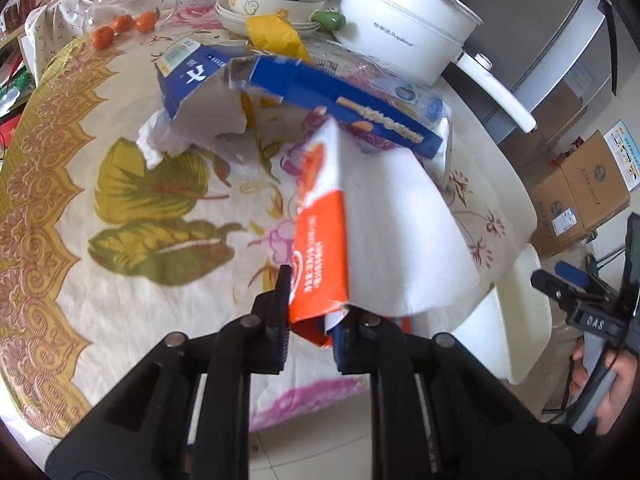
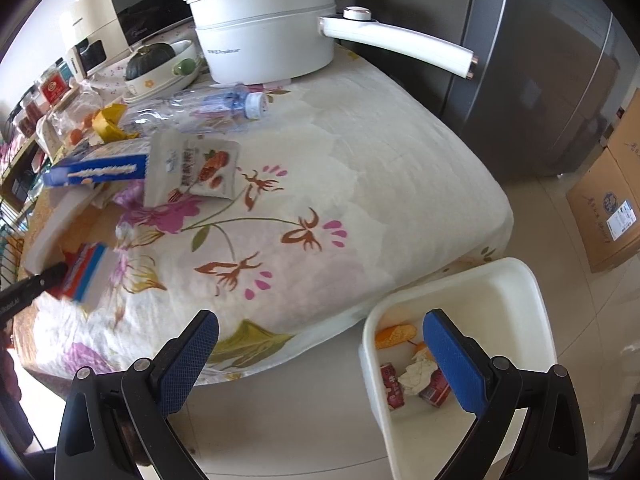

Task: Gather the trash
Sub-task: 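Grasp the orange-and-white wrapper on the table with the left gripper, then grasp the blue milk carton with the right gripper while the left gripper holds the wrapper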

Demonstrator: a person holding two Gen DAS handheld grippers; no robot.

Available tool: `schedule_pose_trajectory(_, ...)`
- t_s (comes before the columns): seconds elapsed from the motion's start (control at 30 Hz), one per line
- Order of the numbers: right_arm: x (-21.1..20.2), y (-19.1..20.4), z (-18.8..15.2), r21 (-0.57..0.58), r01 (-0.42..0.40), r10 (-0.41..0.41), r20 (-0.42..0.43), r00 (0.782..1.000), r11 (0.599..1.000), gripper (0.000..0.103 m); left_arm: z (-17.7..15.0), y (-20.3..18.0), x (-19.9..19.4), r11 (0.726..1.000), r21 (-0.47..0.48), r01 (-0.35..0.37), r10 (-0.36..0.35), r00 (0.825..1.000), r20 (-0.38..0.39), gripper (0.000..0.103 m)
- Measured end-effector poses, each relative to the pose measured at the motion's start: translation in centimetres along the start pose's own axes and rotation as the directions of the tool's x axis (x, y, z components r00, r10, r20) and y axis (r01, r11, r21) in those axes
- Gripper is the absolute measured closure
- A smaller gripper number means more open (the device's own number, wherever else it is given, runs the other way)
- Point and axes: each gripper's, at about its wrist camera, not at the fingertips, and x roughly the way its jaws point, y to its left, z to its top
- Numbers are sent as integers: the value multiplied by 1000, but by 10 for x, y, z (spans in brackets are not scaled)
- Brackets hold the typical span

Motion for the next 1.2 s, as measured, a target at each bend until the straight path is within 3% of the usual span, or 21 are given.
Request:
schedule_pose_trajectory(0.17, -2, 18, 2, -6, -28, 28, 9, 1000, 1000, 0, -10, 15, -17, 1000, -8, -14, 15, 1000, 22, 92)
schedule_pose_trajectory(0.33, -2, 42, 4, -17, -63, 63, 20, 998, 998, 0, -15, 32, -47, 999, -35, -17, 20, 996, 92, 96)
schedule_pose_trajectory(0.5, -1, 76, 8, -46, -90, 92, 39, 995, 995, 0, -14, 61, -81, 995, -97, -24, 42, 982, 184, 96)
schedule_pose_trajectory(0.63, -7, 113, 14, -86, -153, 160, 76, 984, 984, 0, -12, 81, -99, 990, -125, -68, 97, 966, 239, 96)
schedule_pose_trajectory(0.83, 6, 173, 38, -72, -179, 187, 115, 976, 981, 0, -13, 102, -108, 986, -125, -107, 137, 954, 267, 96)
schedule_pose_trajectory(1.13, 41, 249, 68, -24, -135, 138, 160, 978, 990, 8, -23, 148, -116, 981, -182, -68, 115, 958, 261, 96)
schedule_pose_trajectory(1.2, 48, 261, 73, -20, -93, 95, 175, 980, 995, 10, -24, 156, -116, 979, -195, -55, 105, 960, 258, 96)
